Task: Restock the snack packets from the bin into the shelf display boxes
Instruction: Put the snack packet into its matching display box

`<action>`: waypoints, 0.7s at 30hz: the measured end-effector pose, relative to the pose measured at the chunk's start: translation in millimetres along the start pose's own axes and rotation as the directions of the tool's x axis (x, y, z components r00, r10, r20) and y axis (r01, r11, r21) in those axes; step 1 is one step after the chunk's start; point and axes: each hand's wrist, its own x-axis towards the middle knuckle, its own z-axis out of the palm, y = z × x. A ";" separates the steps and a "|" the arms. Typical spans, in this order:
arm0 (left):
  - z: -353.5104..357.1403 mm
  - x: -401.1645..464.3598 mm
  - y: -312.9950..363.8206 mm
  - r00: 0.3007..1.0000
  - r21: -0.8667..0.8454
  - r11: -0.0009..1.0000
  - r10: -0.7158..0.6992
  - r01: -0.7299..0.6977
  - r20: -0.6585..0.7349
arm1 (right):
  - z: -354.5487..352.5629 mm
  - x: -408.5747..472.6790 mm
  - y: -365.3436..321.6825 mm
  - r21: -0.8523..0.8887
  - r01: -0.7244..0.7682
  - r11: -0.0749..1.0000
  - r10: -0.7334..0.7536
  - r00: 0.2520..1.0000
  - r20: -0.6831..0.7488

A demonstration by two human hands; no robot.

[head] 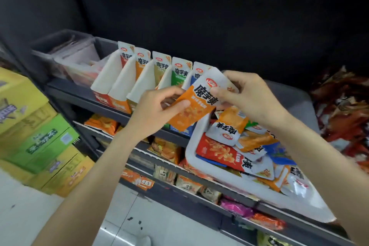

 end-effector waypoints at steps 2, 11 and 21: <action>-18.5 -2.5 -18.4 0.999 0.048 0.998 0.031 -0.029 -0.031 | 20.2 12.8 -5.2 -0.061 0.036 0.997 -0.036 0.999 -0.008; -140.0 0.7 -107.6 0.997 0.110 0.994 0.032 -0.025 -0.068 | 146.6 90.0 -42.2 -0.130 0.020 0.991 -0.037 0.991 -0.128; -176.4 77.2 -157.8 0.990 -0.053 0.992 0.117 -0.113 0.073 | 193.1 161.5 -56.8 -0.292 -0.107 0.950 -0.113 0.758 -0.643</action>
